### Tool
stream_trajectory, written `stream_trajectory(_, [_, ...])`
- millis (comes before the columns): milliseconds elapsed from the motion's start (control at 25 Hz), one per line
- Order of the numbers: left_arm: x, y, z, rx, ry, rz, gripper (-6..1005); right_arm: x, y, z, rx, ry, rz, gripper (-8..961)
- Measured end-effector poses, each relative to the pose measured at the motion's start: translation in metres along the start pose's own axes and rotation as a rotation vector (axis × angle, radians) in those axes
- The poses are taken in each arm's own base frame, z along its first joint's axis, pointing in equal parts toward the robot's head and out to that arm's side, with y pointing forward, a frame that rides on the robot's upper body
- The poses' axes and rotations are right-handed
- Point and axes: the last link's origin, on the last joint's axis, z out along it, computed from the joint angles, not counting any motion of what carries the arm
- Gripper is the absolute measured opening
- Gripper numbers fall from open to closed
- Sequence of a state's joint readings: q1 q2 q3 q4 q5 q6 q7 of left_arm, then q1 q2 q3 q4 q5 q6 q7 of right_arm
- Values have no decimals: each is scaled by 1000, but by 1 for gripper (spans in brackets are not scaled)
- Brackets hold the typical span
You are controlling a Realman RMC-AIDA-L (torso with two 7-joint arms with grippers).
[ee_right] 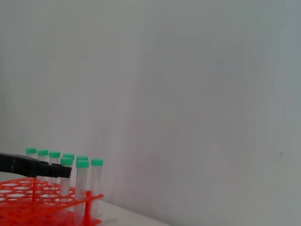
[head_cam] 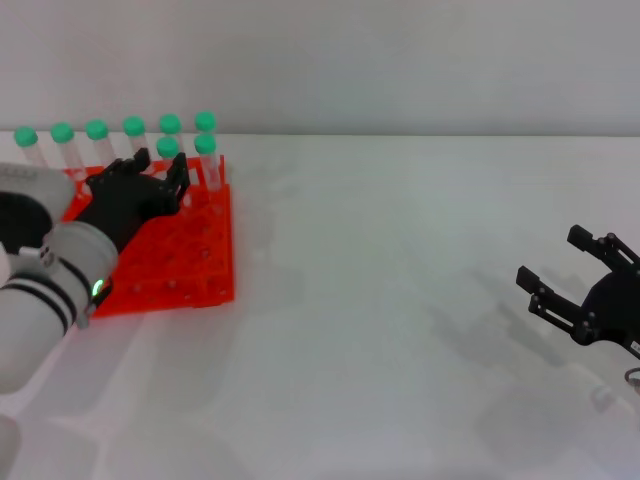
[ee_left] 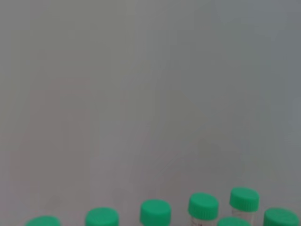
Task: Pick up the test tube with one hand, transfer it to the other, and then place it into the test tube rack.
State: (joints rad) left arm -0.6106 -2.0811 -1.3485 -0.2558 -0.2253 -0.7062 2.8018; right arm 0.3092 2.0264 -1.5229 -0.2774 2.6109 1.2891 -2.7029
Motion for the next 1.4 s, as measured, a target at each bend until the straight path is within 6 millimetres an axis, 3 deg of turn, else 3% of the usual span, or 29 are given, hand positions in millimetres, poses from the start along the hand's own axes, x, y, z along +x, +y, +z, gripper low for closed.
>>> stream_trajectory(280, [-11, -12, -28, 29, 68, -38, 574, 1, 0, -1, 3, 5, -1, 825])
stream_trajectory(320, [-18, -18, -49, 47, 119, -60, 614, 1, 0, -1, 5, 5, -4, 825])
stream_trajectory(600, [-40, -39, -131, 139, 282, -135, 885, 1, -19, -10, 121, -5, 13, 825])
stream_trajectory(760, [-59, -55, -182, 251, 317, -217, 885, 1, -36, -21, 236, -21, 38, 825])
stream_trajectory(880, [-71, -68, -210, 331, 320, -310, 885, 1, -48, -33, 324, -37, 59, 825])
stream_trajectory(1120, [-82, -82, -231, 413, 332, -479, 885, 0, -65, -48, 451, -64, 79, 825])
stream_trajectory(1400, [-81, -80, -224, 398, 324, -480, 885, 0, -67, -49, 466, -68, 85, 825])
